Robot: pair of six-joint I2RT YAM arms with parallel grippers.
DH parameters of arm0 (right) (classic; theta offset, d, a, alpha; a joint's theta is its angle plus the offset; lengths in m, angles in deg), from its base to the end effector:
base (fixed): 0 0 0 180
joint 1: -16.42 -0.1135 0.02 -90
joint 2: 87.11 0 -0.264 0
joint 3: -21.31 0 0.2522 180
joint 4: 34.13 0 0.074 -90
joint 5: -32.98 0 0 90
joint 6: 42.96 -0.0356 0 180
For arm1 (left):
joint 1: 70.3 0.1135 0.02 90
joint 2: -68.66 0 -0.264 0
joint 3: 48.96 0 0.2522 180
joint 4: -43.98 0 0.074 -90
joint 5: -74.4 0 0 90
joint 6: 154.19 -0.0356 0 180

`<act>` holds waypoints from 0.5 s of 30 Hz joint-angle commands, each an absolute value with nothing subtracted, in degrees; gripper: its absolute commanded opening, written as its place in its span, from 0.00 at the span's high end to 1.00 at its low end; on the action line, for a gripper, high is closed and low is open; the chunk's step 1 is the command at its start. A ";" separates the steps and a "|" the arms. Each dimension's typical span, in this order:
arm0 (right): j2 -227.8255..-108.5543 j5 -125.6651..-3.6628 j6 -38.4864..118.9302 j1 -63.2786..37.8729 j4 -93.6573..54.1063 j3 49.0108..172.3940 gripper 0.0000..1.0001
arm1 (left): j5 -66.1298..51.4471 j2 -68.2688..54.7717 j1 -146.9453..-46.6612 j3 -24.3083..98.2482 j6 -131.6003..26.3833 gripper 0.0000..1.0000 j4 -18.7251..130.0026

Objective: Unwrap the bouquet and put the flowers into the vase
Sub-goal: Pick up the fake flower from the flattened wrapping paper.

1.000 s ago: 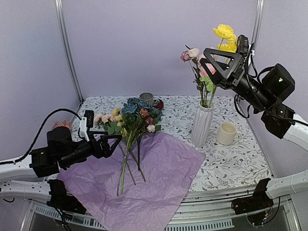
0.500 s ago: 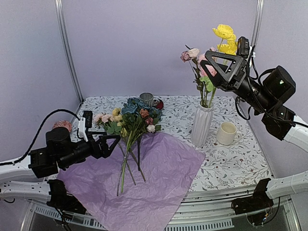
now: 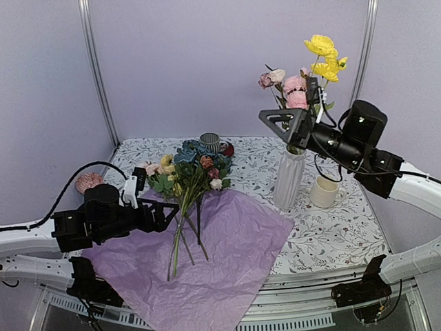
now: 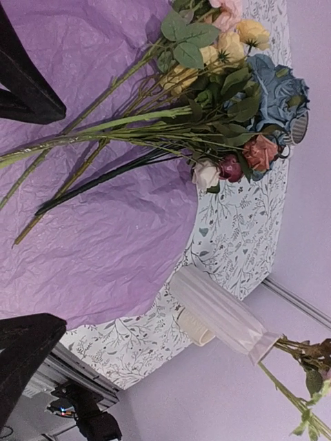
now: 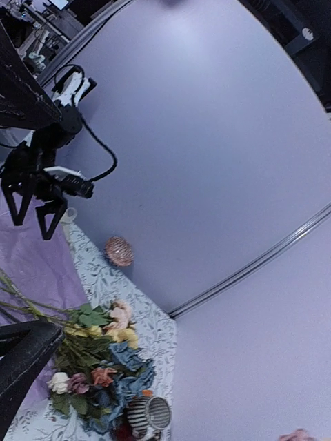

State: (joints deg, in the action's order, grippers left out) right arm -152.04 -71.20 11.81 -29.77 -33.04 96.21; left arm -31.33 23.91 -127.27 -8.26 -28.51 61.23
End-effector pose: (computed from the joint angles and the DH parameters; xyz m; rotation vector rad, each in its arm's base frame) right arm 0.1763 0.1964 0.4130 -0.3717 1.5191 1.3253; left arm 0.1089 -0.1498 0.2422 0.1844 2.0067 -0.8003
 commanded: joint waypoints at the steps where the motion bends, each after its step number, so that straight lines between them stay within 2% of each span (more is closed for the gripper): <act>1: -157.80 -77.19 14.89 -29.69 -26.90 93.17 0.01 | -29.96 22.72 -126.30 -6.45 -27.06 0.02 63.65; 8: -165.52 -82.96 14.08 -29.75 -27.02 92.97 0.01 | -28.44 18.25 -125.38 -5.51 -22.72 0.04 69.42; 15: -172.24 -78.76 15.69 -31.20 -27.12 93.11 0.01 | -26.25 11.19 -122.93 -6.32 -20.69 0.17 69.79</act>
